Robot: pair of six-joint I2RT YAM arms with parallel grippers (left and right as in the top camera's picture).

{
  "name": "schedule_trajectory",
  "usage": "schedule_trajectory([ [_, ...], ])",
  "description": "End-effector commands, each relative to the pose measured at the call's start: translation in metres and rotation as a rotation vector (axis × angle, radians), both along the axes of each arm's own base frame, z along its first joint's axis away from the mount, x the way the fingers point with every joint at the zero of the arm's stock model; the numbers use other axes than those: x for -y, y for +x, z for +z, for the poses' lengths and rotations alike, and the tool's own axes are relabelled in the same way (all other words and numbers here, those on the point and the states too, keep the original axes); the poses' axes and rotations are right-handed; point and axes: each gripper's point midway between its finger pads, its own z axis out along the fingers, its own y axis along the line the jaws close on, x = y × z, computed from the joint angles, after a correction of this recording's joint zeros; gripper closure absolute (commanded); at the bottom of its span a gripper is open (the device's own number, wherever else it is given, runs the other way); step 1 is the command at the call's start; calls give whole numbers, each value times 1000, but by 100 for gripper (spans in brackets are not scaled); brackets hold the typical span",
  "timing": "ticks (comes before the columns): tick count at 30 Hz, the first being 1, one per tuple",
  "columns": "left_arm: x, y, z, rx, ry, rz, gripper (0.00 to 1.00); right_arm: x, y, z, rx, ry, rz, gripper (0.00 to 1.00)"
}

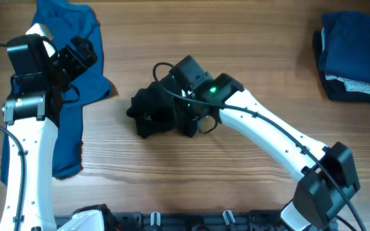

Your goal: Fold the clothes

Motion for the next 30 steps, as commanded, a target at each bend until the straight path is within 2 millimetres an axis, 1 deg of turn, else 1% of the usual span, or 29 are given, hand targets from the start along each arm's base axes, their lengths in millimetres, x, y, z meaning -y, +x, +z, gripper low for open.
schedule_trajectory([
  [1,-1,0,9,22,0,-2,0,-17,-26,-25,-64,-4,47,95],
  [3,-1,0,9,21,0,-2,0,-35,-41,-35,-77,-10,93,96],
  [5,-1,-1,8,14,-1,-2,0,-49,-57,-52,-119,-16,144,96],
  [7,-1,-3,6,4,-3,-2,0,-54,-67,-68,-158,-38,169,96],
  [8,-1,-3,4,-1,-3,-2,0,-54,-68,-72,-169,-42,172,96],
  [10,-1,-2,2,-8,-5,-2,0,-57,-63,-67,-158,-19,192,96],
  [12,-1,-2,-1,-20,-7,-2,0,-60,-46,-44,-84,6,192,96],
  [13,0,-3,-3,-27,-8,-2,0,-60,-36,-26,-36,23,181,96],
  [14,0,-3,-8,-43,-12,-4,0,-62,-25,0,20,55,192,95],
  [15,1,-5,-11,-59,-16,-5,0,-61,-16,24,68,89,193,91],
  [16,1,-6,-16,-77,-18,-6,0,-57,-7,47,115,115,178,81],
  [17,3,-8,-20,-95,-6,-30,0,-48,5,73,173,143,161,57],
  [18,8,-9,-23,-103,5,-81,0,-39,16,93,215,165,134,43],
  [19,16,-11,-24,-105,6,-138,0,-28,26,111,253,183,108,32],
  [20,25,-13,-26,-108,14,-204,0,-17,35,123,284,195,85,24],
  [21,31,-14,-28,-112,31,-254,1,-7,42,131,303,200,59,21],
  [22,38,-17,-32,-126,59,-303,0,10,53,137,318,202,14,18],
  [23,53,-23,-43,-163,109,-395,0,29,65,136,319,187,-29,18],
  [25,69,-29,-59,-222,152,-475,1,47,74,132,304,173,-66,17],
  [27,83,-33,-80,-294,206,-540,1,57,78,130,301,164,-81,16],
  [28,96,-35,-95,-337,237,-598,1,60,79,130,301,162,-89,16],
  [30,119,-39,-116,-383,272,-709,1,63,81,130,302,160,-97,16],
])
